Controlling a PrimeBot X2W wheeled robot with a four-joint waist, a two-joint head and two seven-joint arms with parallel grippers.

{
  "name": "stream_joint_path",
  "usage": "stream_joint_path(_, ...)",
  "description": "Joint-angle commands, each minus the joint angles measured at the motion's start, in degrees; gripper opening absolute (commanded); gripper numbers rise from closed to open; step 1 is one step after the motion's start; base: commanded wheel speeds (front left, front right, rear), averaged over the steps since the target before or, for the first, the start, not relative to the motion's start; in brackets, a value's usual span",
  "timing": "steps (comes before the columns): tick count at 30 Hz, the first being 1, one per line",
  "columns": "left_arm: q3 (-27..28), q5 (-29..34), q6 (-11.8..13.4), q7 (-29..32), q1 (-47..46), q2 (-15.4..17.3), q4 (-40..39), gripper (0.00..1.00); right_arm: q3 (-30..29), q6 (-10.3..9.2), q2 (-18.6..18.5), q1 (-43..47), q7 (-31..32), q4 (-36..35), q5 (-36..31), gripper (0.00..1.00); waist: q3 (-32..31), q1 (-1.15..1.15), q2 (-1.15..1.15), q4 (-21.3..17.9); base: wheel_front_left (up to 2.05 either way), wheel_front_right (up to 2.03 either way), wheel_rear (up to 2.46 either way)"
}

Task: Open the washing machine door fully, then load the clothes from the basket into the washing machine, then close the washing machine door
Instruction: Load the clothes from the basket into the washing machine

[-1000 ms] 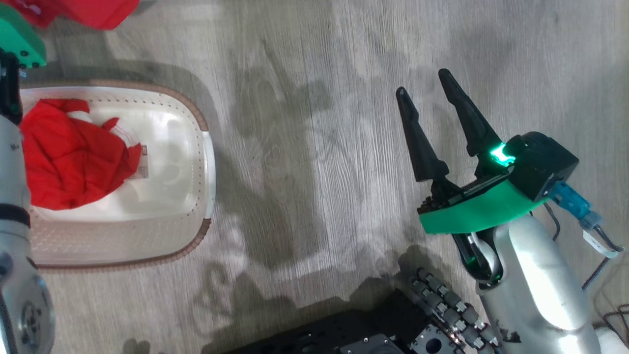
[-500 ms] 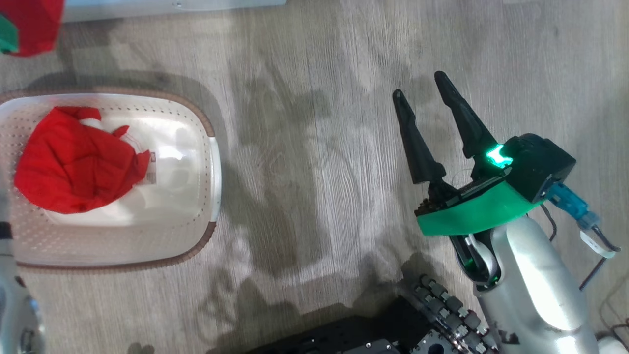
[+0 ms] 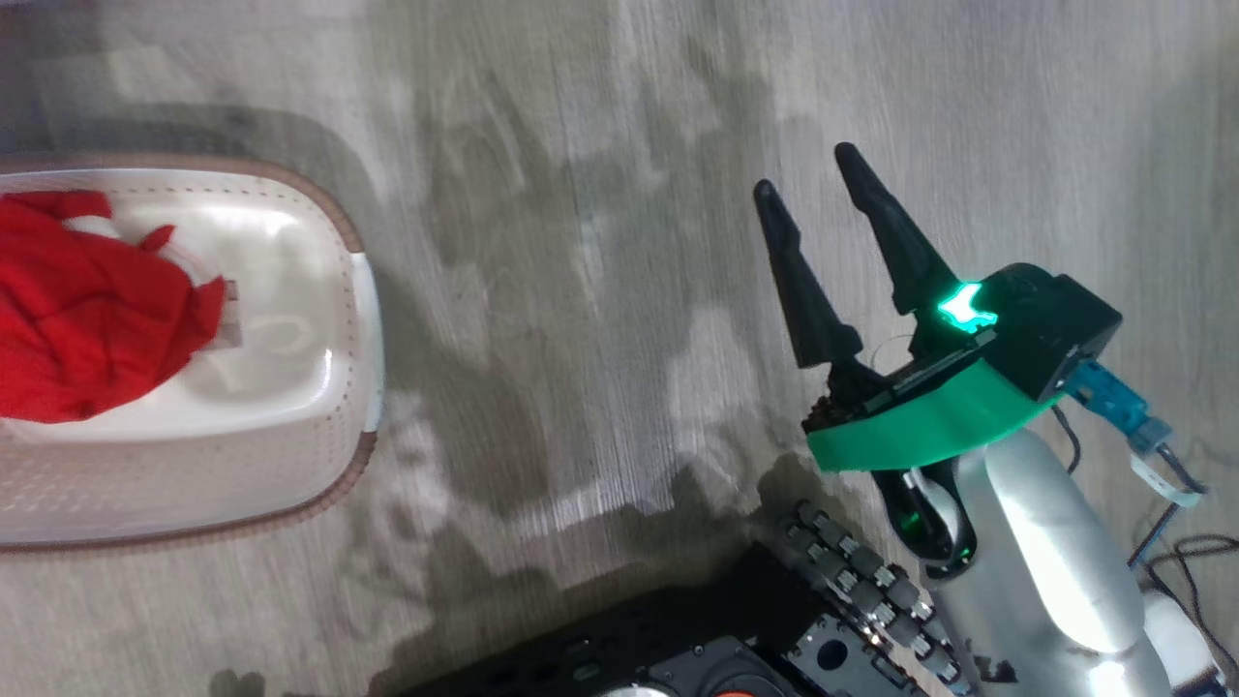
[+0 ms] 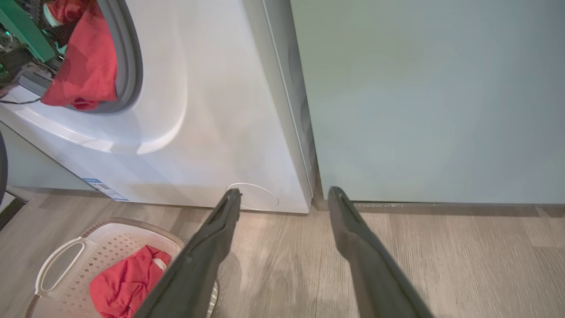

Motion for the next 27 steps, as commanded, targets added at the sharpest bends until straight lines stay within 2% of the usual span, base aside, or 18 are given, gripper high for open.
stream_joint_path(1,-1.1,-1.3,-0.1,1.5,-3.1,4.5,-1.9,0.0,1.5,0.0,0.0,0.9,-0.5,-1.7,0.4,1.0,1.2,0.0,0.0,-1.0,0.0,0.0,0.0)
stream_joint_path(7,-7.3,-6.0,-0.1,4.9,-12.5,11.0,-0.5,0.0,2.4,0.0,0.0,0.7,-0.5,-2.5,1.2,1.0,3.7,0.0,0.0,-3.6,0.0,0.0,0.0)
stream_joint_path(14,-12.5,-7.6,-0.1,5.6,-20.6,13.8,2.7,0.0,4.7,0.0,0.0,0.2,-0.5,-2.7,2.6,1.0,5.2,0.0,0.0,-6.2,0.0,0.0,0.0)
stream_joint_path(21,-17.4,-7.6,-0.1,2.4,-29.1,14.3,7.3,0.0,6.7,0.0,0.0,0.5,-0.5,-3.3,4.5,1.0,6.7,0.0,0.0,-9.0,0.0,0.0,0.0)
stream_joint_path(24,-17.0,-7.6,0.2,-1.7,-32.6,12.9,10.2,0.0,6.3,0.0,0.0,1.1,-0.5,-3.3,5.0,1.0,6.9,0.0,0.0,-9.2,0.0,0.0,0.0)
stream_joint_path(27,-19.3,-5.7,0.2,-2.9,-34.0,11.8,13.4,0.0,5.9,0.0,0.0,1.6,-0.5,-3.3,5.0,1.0,7.1,0.0,0.0,-9.2,0.0,0.0,0.0)
